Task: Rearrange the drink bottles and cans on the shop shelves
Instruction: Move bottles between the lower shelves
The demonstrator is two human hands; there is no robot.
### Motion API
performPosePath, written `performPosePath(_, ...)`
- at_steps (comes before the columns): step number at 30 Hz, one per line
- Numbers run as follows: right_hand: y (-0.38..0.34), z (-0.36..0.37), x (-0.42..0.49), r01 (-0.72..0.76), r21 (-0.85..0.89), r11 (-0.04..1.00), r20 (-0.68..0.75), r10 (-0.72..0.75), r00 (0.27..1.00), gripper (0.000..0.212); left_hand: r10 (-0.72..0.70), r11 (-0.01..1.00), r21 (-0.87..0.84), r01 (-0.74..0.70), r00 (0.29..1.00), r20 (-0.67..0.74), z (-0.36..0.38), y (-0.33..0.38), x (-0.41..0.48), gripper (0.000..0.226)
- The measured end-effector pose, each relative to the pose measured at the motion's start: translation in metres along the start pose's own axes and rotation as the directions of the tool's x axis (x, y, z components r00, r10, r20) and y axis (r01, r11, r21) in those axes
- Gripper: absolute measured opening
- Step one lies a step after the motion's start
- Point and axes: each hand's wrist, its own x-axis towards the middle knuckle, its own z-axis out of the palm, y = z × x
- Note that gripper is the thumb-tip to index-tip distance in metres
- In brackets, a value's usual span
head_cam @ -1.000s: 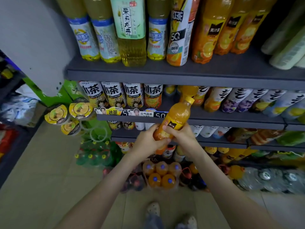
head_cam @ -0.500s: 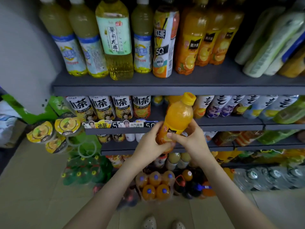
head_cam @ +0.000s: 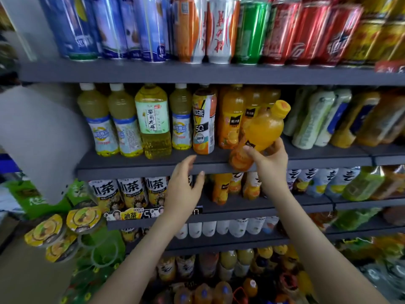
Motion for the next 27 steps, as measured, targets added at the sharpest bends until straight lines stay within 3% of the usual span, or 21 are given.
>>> performPosePath(4,0.017,-0.002,0.046,-0.025,-0.128,0.992,-0.013,0.024,1.0,0.057,-0.003,0.998,0.062,0.004,1.0,-0.022,0.012,0.004,0.019,0.045)
performPosePath(9,0.031,0.0,0.096,-0.011,-0.292,0.956,0.105,0.043,0.993,0.062,-0.012,0.995,0.102,0.024,0.993,-0.12,0.035,0.014,0.043,0.047)
performPosePath(13,0.037,-0.003,0.118,-0.02,-0.27,0.963,0.17,0.068,0.983,0.064,-0.089,0.991,0.079,0.11,0.968,-0.235,0.048,0.017,0.062,0.061)
performPosePath(16,0.047,-0.008,0.129,0.022,-0.314,0.949,0.251,0.061,0.966,0.057,-0.145,0.985,0.062,0.162,0.965,-0.221,0.058,0.017,0.073,0.062)
performPosePath(21,0.054,-0.009,0.138,0.063,-0.356,0.932,0.258,0.034,0.966,0.046,-0.188,0.972,0.112,0.206,0.97,-0.151,0.072,0.016,0.075,0.059)
performPosePath(27,0.062,-0.018,0.118,0.087,-0.356,0.931,0.234,-0.002,0.972,0.054,-0.07,0.987,0.133,0.091,0.985,-0.156,0.088,0.017,0.051,0.045)
